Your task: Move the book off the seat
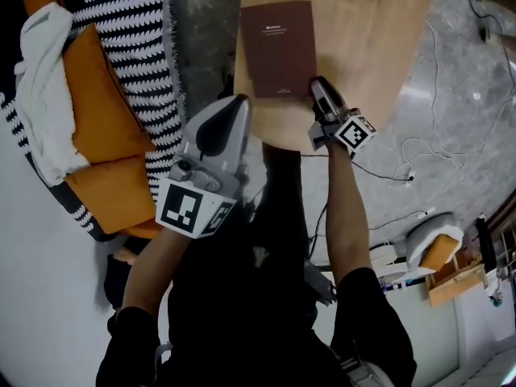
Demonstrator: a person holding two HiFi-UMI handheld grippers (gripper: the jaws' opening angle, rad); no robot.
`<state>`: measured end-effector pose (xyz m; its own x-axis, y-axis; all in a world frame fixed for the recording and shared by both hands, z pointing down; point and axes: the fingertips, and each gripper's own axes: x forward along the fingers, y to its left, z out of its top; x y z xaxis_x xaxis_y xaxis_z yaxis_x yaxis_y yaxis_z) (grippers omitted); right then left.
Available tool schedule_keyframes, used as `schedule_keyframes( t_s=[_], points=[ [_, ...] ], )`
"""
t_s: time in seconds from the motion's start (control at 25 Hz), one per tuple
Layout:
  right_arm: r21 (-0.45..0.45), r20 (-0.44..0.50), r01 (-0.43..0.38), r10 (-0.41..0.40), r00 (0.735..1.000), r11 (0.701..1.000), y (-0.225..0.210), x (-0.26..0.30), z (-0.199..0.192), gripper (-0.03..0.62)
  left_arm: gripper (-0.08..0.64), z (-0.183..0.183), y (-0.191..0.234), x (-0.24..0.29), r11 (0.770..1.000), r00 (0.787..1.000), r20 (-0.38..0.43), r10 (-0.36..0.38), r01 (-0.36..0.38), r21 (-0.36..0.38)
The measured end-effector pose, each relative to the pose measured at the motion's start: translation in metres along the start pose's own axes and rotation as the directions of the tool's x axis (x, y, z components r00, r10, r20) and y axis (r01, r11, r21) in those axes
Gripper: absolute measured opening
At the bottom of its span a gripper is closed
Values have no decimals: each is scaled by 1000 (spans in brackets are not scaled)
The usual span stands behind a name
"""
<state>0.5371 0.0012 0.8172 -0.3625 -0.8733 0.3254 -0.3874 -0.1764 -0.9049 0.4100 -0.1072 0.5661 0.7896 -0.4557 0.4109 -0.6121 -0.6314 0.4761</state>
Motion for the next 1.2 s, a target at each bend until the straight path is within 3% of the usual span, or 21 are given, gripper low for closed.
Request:
schedule_keyframes(
  t_s=[0.2, 0.44, 0.8, 1.2],
  points=[
    [-7, -17, 24, -25, 1000, 1000, -7, -1, -6, 150, 6, -8, -3, 1, 1000, 1000, -5, -4, 3, -10],
    [9, -15, -34, 34, 999, 999, -4, 2, -9, 150, 6, -15, -3, -3, 1000, 1000, -11, -11, 11, -14],
    [13, -14, -15, 16, 1000, 1000, -13, 1, -12, 153, 6, -20, 1, -5, 1000, 1000, -14, -6, 5, -21],
    [-38, -19, 74, -75, 997, 997, -23, -5, -11, 170, 6, -25, 4, -10, 999, 1000, -10, -4, 4, -33]
  ],
)
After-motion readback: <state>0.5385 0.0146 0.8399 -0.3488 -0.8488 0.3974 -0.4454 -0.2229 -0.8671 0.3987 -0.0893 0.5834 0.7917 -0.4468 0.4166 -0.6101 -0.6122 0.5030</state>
